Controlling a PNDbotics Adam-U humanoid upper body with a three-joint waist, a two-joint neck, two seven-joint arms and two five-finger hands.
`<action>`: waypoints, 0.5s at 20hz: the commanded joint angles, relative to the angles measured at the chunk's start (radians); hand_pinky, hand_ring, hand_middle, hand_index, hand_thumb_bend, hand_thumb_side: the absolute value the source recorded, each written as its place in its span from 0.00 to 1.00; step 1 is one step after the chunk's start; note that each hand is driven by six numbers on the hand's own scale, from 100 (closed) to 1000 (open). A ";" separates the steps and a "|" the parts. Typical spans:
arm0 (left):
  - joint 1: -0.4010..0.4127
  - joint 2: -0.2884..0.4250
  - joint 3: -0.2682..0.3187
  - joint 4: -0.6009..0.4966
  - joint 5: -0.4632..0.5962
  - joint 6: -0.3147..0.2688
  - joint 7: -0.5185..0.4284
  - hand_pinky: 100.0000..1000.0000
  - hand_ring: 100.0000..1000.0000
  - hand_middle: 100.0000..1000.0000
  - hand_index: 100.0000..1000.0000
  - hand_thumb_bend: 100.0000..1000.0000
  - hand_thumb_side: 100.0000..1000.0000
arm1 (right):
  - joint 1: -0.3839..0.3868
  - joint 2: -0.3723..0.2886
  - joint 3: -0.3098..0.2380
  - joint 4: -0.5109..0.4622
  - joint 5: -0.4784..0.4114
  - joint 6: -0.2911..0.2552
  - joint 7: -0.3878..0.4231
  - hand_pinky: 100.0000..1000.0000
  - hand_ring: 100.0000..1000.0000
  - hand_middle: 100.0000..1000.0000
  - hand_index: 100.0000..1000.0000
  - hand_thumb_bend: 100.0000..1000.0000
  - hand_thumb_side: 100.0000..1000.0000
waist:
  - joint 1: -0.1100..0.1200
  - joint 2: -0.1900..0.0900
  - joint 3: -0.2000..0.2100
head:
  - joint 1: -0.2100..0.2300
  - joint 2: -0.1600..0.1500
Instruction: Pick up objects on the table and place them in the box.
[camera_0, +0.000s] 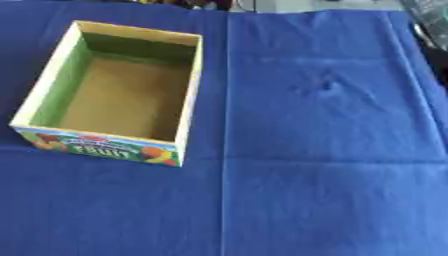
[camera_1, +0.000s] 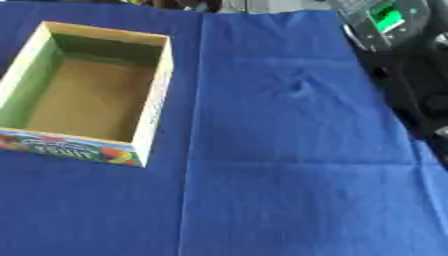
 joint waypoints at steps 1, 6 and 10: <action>-0.014 0.019 -0.002 -0.019 0.000 -0.002 -0.001 0.56 0.83 0.77 0.72 0.00 1.00 | -0.043 0.055 -0.001 0.051 0.032 -0.010 0.001 0.50 0.48 0.31 0.49 0.00 0.36 | 0.003 -0.016 0.005 | -0.013 -0.010; -0.020 0.016 0.000 -0.019 0.001 -0.004 0.008 0.56 0.83 0.77 0.72 0.00 1.00 | -0.059 0.166 0.005 0.150 0.098 -0.021 -0.033 0.51 0.48 0.31 0.48 0.00 0.35 | 0.006 -0.011 0.019 | -0.023 -0.013; -0.023 0.012 0.003 -0.019 0.003 -0.011 0.022 0.56 0.83 0.77 0.73 0.00 1.00 | -0.055 0.254 -0.004 0.223 0.152 -0.016 -0.084 0.50 0.48 0.31 0.48 0.00 0.35 | 0.008 -0.011 0.027 | -0.030 -0.013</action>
